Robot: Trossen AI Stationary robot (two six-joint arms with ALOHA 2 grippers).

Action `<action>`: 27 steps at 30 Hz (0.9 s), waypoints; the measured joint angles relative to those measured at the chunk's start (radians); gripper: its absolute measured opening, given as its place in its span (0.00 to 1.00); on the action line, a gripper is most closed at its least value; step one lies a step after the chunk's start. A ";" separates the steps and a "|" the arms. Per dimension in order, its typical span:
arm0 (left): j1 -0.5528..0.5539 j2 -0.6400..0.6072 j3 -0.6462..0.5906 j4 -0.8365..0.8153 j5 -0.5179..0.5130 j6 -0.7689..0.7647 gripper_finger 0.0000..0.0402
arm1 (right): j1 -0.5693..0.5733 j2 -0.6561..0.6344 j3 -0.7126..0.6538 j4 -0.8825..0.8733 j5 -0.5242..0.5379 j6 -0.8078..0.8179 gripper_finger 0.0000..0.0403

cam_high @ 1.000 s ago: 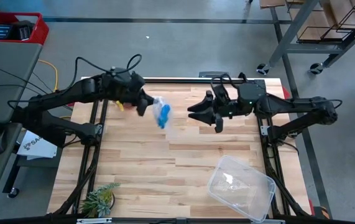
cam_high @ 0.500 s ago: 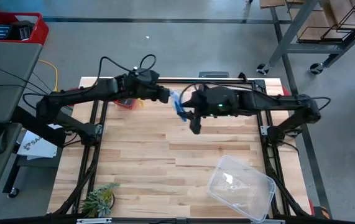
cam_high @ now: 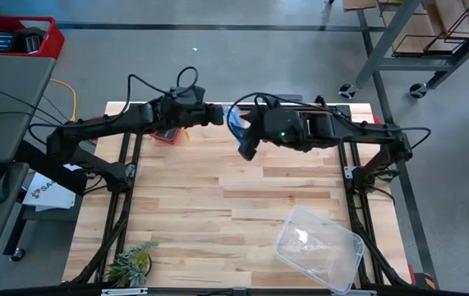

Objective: Roll bandage
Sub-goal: Put the transparent zip bag into the transparent bin

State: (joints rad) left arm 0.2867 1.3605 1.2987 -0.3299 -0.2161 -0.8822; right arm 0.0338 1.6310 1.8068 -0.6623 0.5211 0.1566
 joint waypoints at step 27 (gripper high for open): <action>0.000 0.004 0.000 0.234 0.005 -0.033 0.00 | 0.021 0.035 -0.005 0.084 0.072 0.006 0.39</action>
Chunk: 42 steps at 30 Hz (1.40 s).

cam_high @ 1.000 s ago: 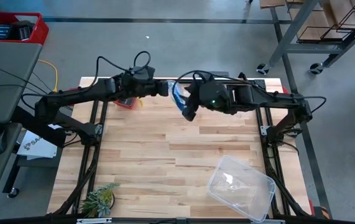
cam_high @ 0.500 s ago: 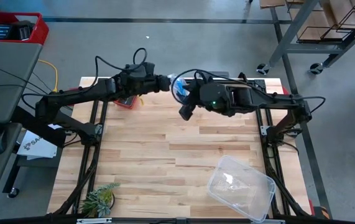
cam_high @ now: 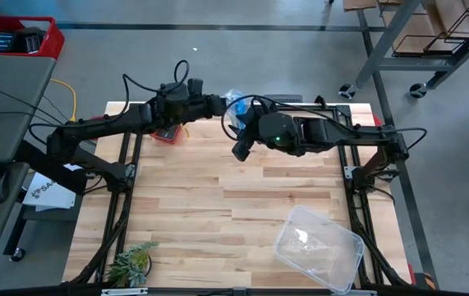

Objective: Roll bandage
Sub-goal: Put the transparent zip bag into the transparent bin

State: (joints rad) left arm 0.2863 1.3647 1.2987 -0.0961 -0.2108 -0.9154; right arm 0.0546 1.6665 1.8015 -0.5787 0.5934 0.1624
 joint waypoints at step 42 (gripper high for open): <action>-0.013 -0.001 0.000 -0.252 0.344 0.180 0.00 | 0.071 -0.036 0.135 -0.345 0.121 0.177 0.00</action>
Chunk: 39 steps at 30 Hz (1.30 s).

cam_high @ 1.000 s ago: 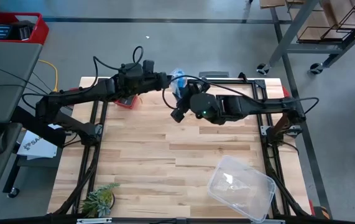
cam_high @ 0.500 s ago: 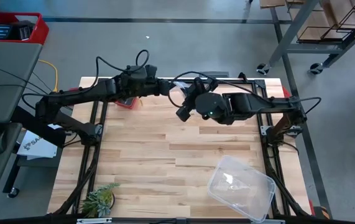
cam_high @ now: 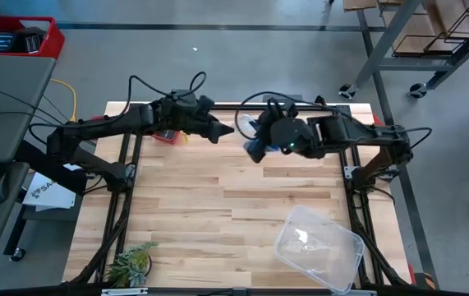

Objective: Roll bandage
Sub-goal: Put the transparent zip bag into the transparent bin

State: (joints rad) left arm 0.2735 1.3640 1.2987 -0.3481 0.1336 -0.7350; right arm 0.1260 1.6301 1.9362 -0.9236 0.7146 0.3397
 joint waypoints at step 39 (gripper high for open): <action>-0.133 0.002 -0.533 0.389 0.091 -0.097 0.56 | 0.495 -0.151 -0.054 -0.501 -0.624 0.810 0.00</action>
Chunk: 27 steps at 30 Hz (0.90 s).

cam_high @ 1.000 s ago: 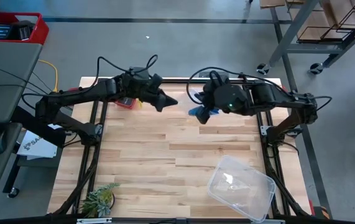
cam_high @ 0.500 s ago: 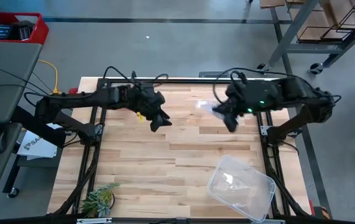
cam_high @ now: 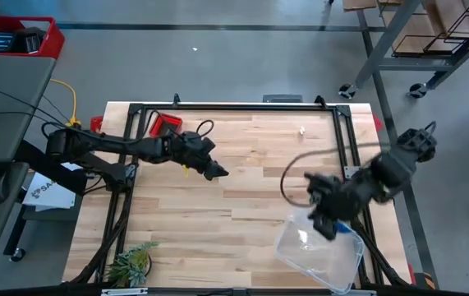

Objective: Roll bandage
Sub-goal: Put the transparent zip bag into the transparent bin

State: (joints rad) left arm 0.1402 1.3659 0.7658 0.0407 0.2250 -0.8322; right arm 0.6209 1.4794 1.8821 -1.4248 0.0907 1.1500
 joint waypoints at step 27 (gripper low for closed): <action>0.031 0.000 -0.068 0.092 0.034 -0.074 0.56 | 0.012 0.000 -0.524 0.390 -0.278 0.264 0.22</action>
State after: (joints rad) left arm 0.1707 1.3655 0.6983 0.1327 0.2592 -0.9065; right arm 0.6327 1.4799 1.3582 -1.0352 -0.1871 1.4145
